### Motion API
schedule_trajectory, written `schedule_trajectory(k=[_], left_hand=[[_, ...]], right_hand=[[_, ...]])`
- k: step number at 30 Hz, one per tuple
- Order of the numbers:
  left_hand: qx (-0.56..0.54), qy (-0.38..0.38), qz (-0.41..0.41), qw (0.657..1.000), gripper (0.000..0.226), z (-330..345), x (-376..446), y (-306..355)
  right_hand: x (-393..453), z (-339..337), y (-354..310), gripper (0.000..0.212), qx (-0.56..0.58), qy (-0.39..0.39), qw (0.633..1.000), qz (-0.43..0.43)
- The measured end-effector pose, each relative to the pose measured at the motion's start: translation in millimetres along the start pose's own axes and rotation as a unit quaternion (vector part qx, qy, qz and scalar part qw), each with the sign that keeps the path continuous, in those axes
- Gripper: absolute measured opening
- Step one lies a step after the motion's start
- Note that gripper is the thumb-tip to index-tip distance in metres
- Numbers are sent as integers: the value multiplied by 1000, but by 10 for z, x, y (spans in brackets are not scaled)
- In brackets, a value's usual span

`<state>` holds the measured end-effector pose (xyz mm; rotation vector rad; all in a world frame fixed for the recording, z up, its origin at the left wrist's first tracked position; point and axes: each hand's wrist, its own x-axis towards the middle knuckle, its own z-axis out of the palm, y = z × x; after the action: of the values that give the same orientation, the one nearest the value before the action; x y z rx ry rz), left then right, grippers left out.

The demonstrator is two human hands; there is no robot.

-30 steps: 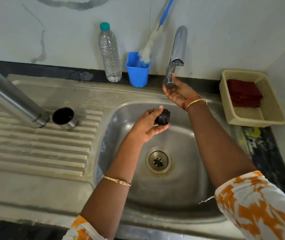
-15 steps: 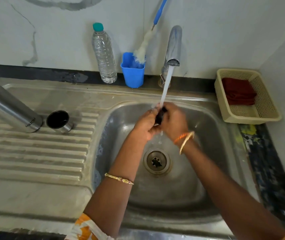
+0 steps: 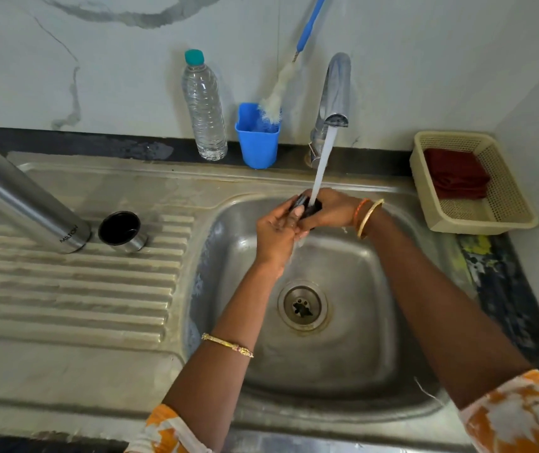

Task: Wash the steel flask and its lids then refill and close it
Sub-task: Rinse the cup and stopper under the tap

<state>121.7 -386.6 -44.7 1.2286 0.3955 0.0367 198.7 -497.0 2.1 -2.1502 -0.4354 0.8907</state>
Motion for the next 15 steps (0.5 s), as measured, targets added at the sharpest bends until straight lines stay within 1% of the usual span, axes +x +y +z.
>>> schedule_trajectory(k=[1, 2, 3, 4, 5, 6, 7, 8, 10, 11, 12, 13, 14, 15], left_hand=[[-1, 31, 2, 1000, 28, 19, 17, 14], [1, 56, 2, 998, 24, 37, 35, 35], [6, 72, 1, 997, 19, 48, 55, 49], [13, 78, -2, 997, 15, 49, 74, 58], [25, 79, -6, 997, 14, 42, 87, 57], [35, 76, -9, 996, 15, 35, 90, 45], [39, 73, -7, 997, 15, 24, 82, 26], [37, 67, 3, 997, 15, 10, 71, 4], [19, 37, 26, 999, 17, -13, 45, -18], [9, 16, 35, 999, 18, -20, 29, -9], [8, -1, 38, 999, 19, -32, 34, -5], [6, -12, 32, 999, 18, -37, 41, 1], [5, -18, 14, 1000, 16, -39, 51, 4], [-3, -23, -15, 1000, 13, -27, 53, 15]], right_hand=[[11, 148, 8, 27, -58, 76, 995, -7], [2, 351, 24, 33, -151, 173, 973, -16], [-42, 558, 10, 43, -232, 258, 938, -12], [-66, 711, 13, 53, -281, 308, 909, -1], [-54, 769, 47, 58, -293, 326, 899, 7], [-40, 732, 66, 57, -289, 310, 906, -3], [-16, 615, 94, 52, -272, 270, 923, -25], [11, 455, 120, 43, -233, 222, 946, -44], [-7, 146, 127, 23, -96, 103, 990, -30], [-50, 41, 115, 21, 13, 34, 999, -10], [-70, -36, 139, 25, 100, -20, 995, 9], [-83, -82, 158, 28, 139, -52, 989, 26], [-80, -86, 166, 28, 126, -51, 990, 36], [-61, -55, 162, 28, 55, -18, 997, 44]])
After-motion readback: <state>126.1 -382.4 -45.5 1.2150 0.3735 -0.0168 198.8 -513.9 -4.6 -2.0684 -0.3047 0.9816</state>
